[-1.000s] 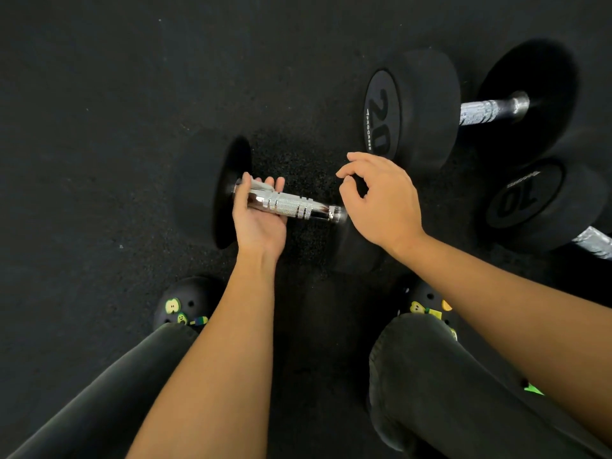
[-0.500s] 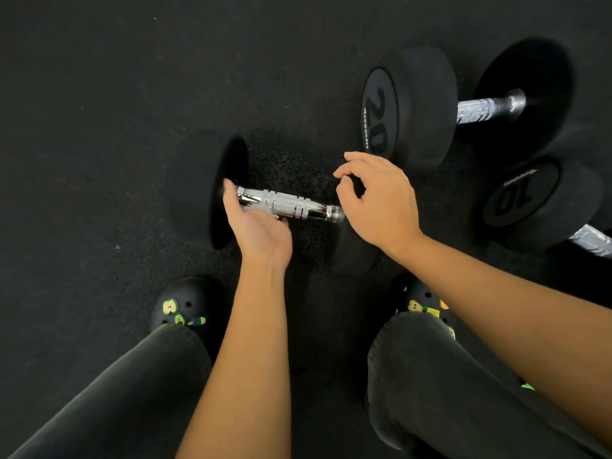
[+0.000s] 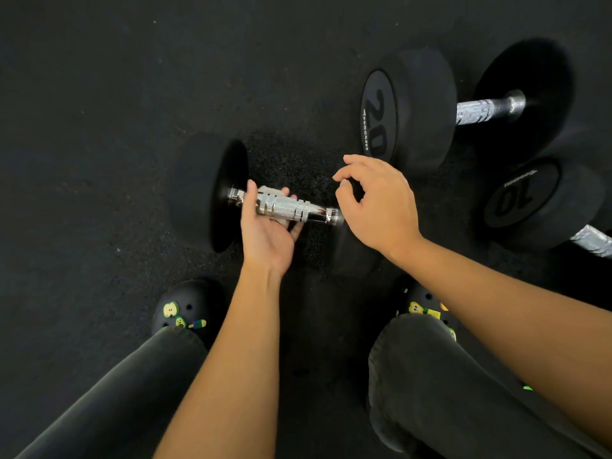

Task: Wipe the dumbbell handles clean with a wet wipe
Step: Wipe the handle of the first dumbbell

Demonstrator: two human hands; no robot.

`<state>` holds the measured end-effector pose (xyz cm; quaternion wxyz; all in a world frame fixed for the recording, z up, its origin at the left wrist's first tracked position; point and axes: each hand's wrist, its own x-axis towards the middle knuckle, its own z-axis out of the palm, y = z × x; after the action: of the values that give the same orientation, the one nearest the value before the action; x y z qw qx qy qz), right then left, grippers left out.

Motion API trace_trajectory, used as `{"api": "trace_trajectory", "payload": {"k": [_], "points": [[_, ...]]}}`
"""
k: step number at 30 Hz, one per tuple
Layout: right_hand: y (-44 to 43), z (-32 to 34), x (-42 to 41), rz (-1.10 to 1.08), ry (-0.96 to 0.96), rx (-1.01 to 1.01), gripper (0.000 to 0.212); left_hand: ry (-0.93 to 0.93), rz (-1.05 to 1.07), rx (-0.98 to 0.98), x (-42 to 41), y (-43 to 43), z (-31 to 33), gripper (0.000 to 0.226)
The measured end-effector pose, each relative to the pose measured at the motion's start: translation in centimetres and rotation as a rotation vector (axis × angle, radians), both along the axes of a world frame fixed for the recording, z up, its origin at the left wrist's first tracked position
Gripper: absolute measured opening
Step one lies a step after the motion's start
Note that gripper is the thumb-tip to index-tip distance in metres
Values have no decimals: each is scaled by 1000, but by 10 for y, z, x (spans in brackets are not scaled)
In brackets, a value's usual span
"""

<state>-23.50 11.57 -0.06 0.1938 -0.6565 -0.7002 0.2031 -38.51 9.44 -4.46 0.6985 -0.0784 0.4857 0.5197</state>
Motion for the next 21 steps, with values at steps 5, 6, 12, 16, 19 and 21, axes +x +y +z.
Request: {"api": "trace_trajectory", "payload": {"k": [5,6,12,16,19,21], "points": [[2,1,0,-2,16,-4,23,-29,136,-27,-1,-6,13,67],[2,1,0,1,20,-3,23,-7,175,-28,-5,-3,13,66],[3,1,0,-8,39,-20,23,63,183,6,-7,5,8,40],[4,1,0,-5,40,-11,23,33,126,35,-11,7,-4,27],[4,1,0,-4,39,-6,23,33,46,52,-6,2,-7,41],[3,1,0,1,32,0,22,41,1,51,-1,-1,-7,50]]}}
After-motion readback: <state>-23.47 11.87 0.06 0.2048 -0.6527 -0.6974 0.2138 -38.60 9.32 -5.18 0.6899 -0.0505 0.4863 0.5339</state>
